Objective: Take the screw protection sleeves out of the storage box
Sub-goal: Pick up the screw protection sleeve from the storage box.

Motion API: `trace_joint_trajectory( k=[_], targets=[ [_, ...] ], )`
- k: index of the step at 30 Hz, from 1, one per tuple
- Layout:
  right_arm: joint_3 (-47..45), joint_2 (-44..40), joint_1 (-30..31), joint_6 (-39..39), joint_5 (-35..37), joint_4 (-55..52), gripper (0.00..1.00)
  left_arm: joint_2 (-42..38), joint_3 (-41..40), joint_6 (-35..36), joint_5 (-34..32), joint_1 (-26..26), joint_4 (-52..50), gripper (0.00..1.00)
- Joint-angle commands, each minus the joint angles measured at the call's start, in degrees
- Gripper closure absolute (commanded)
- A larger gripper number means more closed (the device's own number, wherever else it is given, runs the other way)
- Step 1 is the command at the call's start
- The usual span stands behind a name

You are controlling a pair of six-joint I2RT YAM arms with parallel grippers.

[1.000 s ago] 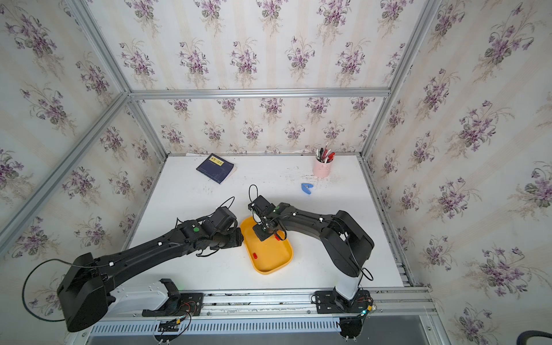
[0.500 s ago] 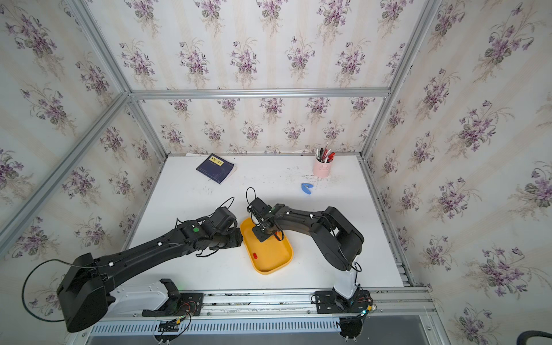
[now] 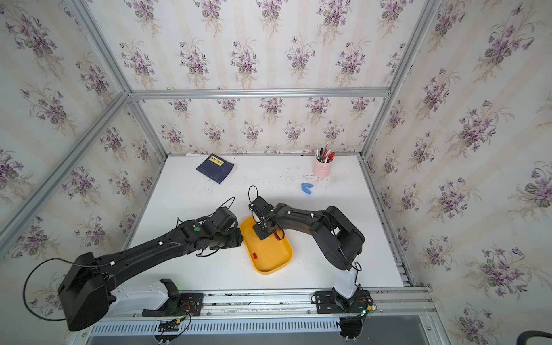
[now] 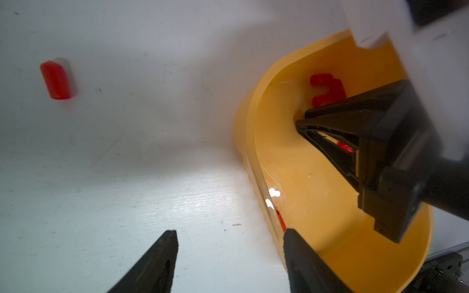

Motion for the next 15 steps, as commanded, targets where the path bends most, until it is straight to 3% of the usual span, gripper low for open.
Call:
trace_joint_trajectory(
  k=[1, 8, 15],
  targets=[
    [-0.1, -2.8, -0.7, 2.5, -2.2, -0.5, 0.82, 0.1, 0.5, 0.5, -1.1, 0.0, -1.0, 0.29],
    [-1.9, -12.1, -4.4, 6.3, -6.3, -0.6, 0.82, 0.3, 0.6, 0.7, -1.1, 0.0, -1.1, 0.29],
    [-8.8, -23.8, -14.2, 8.9, -6.7, -4.1, 0.82, 0.7, 1.1, 1.3, -0.9, 0.0, -1.2, 0.29]
  ],
)
